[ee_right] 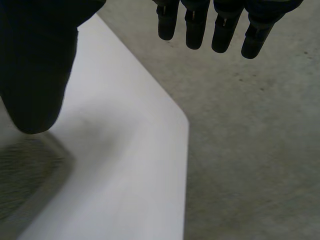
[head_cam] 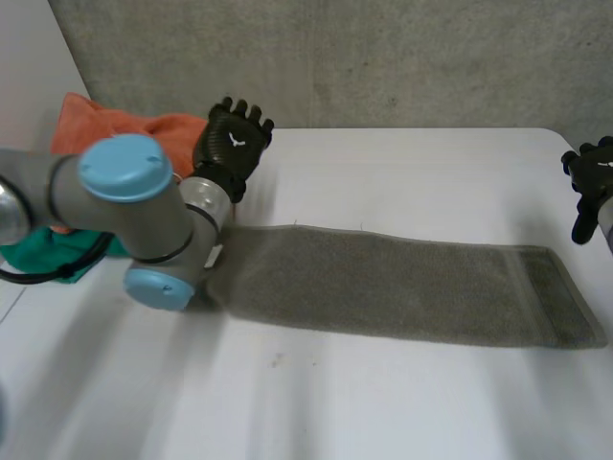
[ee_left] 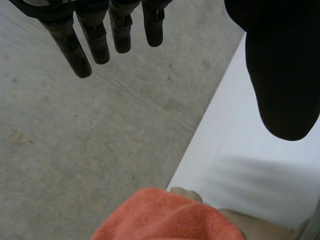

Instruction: Fold the laundry.

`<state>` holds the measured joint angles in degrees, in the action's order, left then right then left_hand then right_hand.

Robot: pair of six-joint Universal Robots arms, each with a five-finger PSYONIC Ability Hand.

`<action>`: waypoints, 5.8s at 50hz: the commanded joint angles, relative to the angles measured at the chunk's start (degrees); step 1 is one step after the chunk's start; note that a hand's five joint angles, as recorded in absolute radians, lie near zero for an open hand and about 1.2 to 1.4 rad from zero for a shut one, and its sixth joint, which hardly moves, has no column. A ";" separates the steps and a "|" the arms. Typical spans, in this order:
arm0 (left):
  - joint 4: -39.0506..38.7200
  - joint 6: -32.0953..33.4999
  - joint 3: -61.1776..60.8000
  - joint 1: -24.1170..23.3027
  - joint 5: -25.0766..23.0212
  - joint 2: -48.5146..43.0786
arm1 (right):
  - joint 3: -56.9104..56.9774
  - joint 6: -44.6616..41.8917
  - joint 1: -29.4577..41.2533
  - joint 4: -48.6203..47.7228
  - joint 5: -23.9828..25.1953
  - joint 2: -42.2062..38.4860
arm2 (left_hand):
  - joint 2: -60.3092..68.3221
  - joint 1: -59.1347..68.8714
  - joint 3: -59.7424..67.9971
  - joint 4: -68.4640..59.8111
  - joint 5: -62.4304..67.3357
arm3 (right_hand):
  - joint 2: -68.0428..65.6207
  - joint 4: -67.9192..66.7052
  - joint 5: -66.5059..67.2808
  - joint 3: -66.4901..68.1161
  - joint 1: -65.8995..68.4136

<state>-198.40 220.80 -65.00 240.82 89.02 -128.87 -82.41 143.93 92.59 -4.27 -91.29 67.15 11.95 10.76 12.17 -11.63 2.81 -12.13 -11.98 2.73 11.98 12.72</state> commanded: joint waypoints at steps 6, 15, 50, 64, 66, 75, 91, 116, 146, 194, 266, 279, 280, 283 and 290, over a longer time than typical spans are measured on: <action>-0.06 -6.09 -16.56 2.54 -0.78 10.48 | -20.23 -2.51 -7.77 11.67 12.80 10.55 | -1.95 -0.76 -2.17 1.63 -2.81 | -4.17 -4.32 3.57 4.32 3.58; -0.14 -6.61 -18.76 3.25 -1.92 10.48 | -29.38 -2.69 -11.56 -4.68 14.91 8.71 | -1.95 -0.76 -2.17 1.63 -2.81 | -14.60 -14.76 14.01 14.75 14.02; -0.06 -10.30 -26.93 3.25 -2.09 20.23 | -22.97 -9.92 -12.00 -11.37 13.94 9.05 | -1.95 -0.76 -2.17 1.63 -2.81 | -6.23 -6.39 5.64 6.38 5.65; -0.32 -12.77 -28.34 2.73 -2.36 21.73 | -27.09 3.72 -19.89 3.39 23.86 12.75 | -1.95 -0.76 -2.17 1.63 -2.81 | -13.92 -14.08 13.33 14.07 13.34; -0.41 -12.77 -28.34 2.64 -2.44 21.73 | -27.54 3.64 -20.52 2.69 25.45 11.70 | -1.95 -0.76 -2.17 1.63 -2.81 | -14.77 -14.92 14.17 14.92 14.18; -0.67 -12.94 -28.43 2.46 -2.97 21.73 | -27.27 3.46 -21.84 -0.74 28.01 4.22 | -1.95 -0.76 -2.17 1.63 -2.81 | -16.79 -16.95 16.19 16.94 16.20; -0.76 -13.38 -28.69 2.46 -2.97 21.73 | -26.57 3.20 -25.26 -7.86 22.82 2.99 | -1.95 -0.76 -2.17 1.63 -2.81 | -67.87 -68.02 67.27 68.02 67.28; -0.67 -13.64 -29.75 2.72 -2.80 24.89 | -19.72 -10.43 8.25 -25.51 24.04 7.91 | -1.95 -0.76 -2.17 1.63 -2.81 | -67.87 -68.02 67.27 68.02 67.28; -1.29 -15.32 -23.95 -3.60 -2.53 19.36 | -18.48 13.47 25.10 -12.27 11.04 6.06 | -1.95 -0.76 -2.17 1.63 -2.81 | 2.13 1.98 -2.73 -1.98 -2.72; -0.76 -24.01 -24.48 -3.07 1.77 22.96 | -14.79 18.38 31.17 -17.09 7.97 5.96 | -1.95 -0.76 -2.17 1.63 -2.81 | 2.13 1.98 -2.73 -1.98 -2.72; 25.70 -31.66 -0.92 -6.15 -31.98 13.38 | -16.21 41.16 27.28 -7.15 9.11 -5.00 | -1.95 -0.76 -2.17 1.63 -2.81 | 2.13 1.98 -2.73 -1.98 -2.72; 25.70 -31.66 -0.75 -7.12 -31.80 13.55 | -11.55 39.41 27.56 -12.25 5.07 -9.84 | -1.95 -0.76 -2.17 1.63 -2.81 | -67.87 -68.02 67.27 68.02 67.28; 25.70 -31.66 -0.75 -7.12 -31.80 13.55 | -11.11 38.89 27.47 -12.51 4.55 -9.84 | -1.95 -0.76 -2.17 1.63 -2.81 | -67.87 -68.02 67.27 68.02 67.28; 25.61 -31.66 -0.57 -7.12 -31.71 13.55 | -9.00 36.60 27.12 -12.60 3.05 -9.93 | -1.95 -0.76 -2.17 1.63 -2.81 | -67.87 -68.02 67.27 68.02 67.28; 25.52 -31.66 0.22 -7.12 -31.71 14.96 | 1.27 33.70 17.02 -12.52 2.61 -14.22 | -1.95 -0.76 -2.17 1.63 -2.81 | -67.87 -68.02 67.27 68.02 67.28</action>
<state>-172.79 189.16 -65.42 233.69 57.30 -115.12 -89.91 179.98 117.98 -17.25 -88.08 56.83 11.95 10.76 12.17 -11.63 2.79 -63.14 -68.14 54.23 64.44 51.11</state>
